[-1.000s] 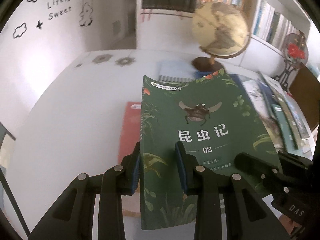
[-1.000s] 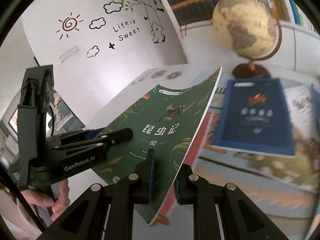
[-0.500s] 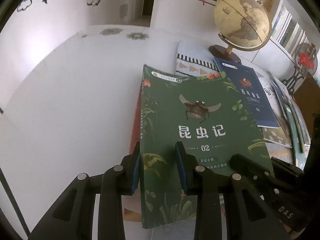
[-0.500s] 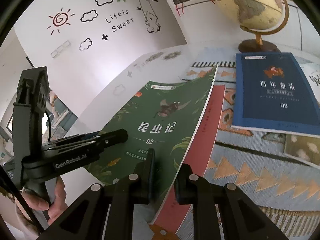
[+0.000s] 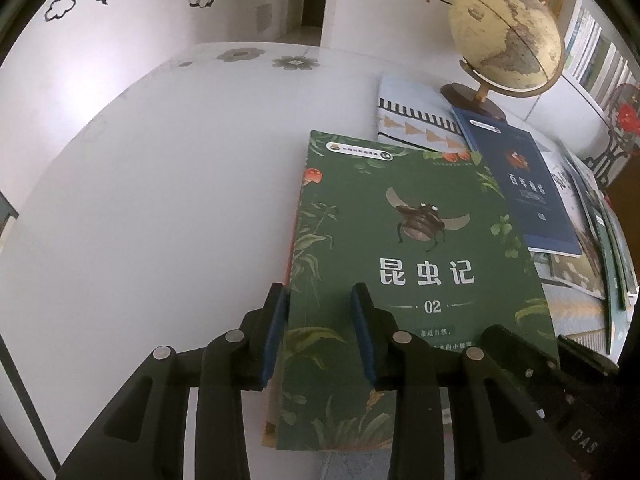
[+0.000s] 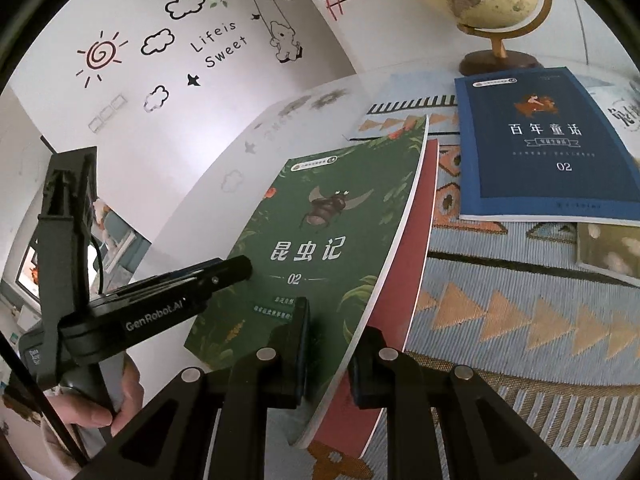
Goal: Organize books
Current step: 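Open the left tool and move both tools back over the remaining books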
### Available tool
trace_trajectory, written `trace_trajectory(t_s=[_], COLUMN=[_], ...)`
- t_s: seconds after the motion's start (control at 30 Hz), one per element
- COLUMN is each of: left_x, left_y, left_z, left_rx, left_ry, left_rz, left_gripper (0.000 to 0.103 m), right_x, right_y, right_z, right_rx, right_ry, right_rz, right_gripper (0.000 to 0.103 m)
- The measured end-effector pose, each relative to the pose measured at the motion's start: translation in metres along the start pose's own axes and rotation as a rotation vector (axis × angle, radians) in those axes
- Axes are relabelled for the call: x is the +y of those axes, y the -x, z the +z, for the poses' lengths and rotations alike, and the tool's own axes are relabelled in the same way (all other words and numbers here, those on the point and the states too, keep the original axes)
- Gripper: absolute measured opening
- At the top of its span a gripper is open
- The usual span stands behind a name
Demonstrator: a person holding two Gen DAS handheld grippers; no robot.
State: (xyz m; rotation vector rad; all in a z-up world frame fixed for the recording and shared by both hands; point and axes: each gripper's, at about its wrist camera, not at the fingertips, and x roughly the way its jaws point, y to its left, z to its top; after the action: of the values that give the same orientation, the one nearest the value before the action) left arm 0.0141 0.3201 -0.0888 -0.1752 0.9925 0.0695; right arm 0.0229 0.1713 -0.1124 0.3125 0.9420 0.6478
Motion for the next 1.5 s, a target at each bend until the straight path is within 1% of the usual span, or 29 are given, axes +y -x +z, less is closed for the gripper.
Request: trace_trajectory(t_s=[0.1, 0.17, 0.27, 0.33, 0.37, 0.43, 0.53, 0.6, 0.77, 0.83, 0.97, 1.03, 1.07, 1.1, 1.17, 1.23, 1.37, 1.5], left_x=[0.003, 0.004, 0.007, 0.008, 0.008, 0.006, 0.002, -0.001, -0.019, -0.034, -0.075, -0.102, -0.115, -0.135, -0.161, -0.193, -0.258, -0.314], left_y=[0.002, 0.006, 0.012, 0.016, 0.017, 0.021, 0.025, 0.028, 0.036, 0.039, 0.039, 0.039, 0.039, 0.040, 0.040, 0.038, 0.025, 0.008], left_z=[0.001, 0.001, 0.003, 0.003, 0.004, 0.004, 0.006, 0.008, 0.016, 0.021, 0.032, 0.036, 0.037, 0.037, 0.037, 0.035, 0.025, 0.003], left_rx=[-0.005, -0.017, -0.031, -0.037, -0.039, -0.041, -0.043, -0.044, -0.060, -0.064, -0.075, -0.078, -0.080, -0.088, -0.095, -0.083, -0.019, 0.038], left_ry=[0.021, 0.023, 0.048, 0.063, 0.065, 0.060, 0.060, 0.066, 0.074, 0.060, 0.013, -0.019, -0.032, -0.051, -0.078, -0.108, -0.173, -0.277], left_rz=[0.015, 0.023, 0.022, 0.014, 0.015, 0.021, 0.022, 0.017, 0.020, 0.013, -0.007, -0.030, -0.046, -0.070, -0.097, -0.139, -0.259, -0.288], left_gripper=[0.030, 0.031, 0.031, 0.033, 0.037, 0.037, 0.037, 0.040, 0.040, 0.041, 0.048, 0.056, 0.065, 0.069, 0.069, 0.069, 0.069, 0.069], right_x=[0.000, 0.001, 0.005, 0.008, 0.008, 0.003, -0.005, -0.009, -0.022, -0.031, -0.061, -0.079, -0.088, -0.100, -0.121, -0.143, -0.188, -0.226], right_y=[-0.002, -0.002, -0.001, 0.003, 0.004, 0.009, 0.024, 0.039, 0.075, 0.093, 0.130, 0.146, 0.154, 0.164, 0.178, 0.192, 0.221, 0.243], right_z=[-0.001, 0.000, -0.001, 0.000, 0.001, 0.002, 0.007, 0.011, 0.021, 0.022, 0.029, 0.032, 0.032, 0.032, 0.034, 0.034, 0.029, 0.014], right_rx=[0.000, -0.002, 0.001, 0.001, 0.006, 0.006, -0.031, -0.065, -0.101, -0.120, -0.171, -0.190, -0.197, -0.207, -0.217, -0.215, -0.198, -0.169], right_ry=[0.004, 0.007, 0.036, 0.050, 0.047, 0.027, 0.005, 0.000, -0.003, 0.000, -0.014, -0.030, -0.040, -0.053, -0.075, -0.097, -0.130, -0.172], right_rz=[0.007, 0.000, -0.011, -0.029, -0.040, -0.049, -0.064, -0.073, -0.048, -0.047, -0.071, -0.082, -0.091, -0.105, -0.120, -0.138, -0.197, -0.252], right_gripper=[0.018, 0.022, 0.036, 0.060, 0.062, 0.062, 0.063, 0.065, 0.066, 0.066, 0.067, 0.067, 0.067, 0.067, 0.067, 0.067, 0.067, 0.067])
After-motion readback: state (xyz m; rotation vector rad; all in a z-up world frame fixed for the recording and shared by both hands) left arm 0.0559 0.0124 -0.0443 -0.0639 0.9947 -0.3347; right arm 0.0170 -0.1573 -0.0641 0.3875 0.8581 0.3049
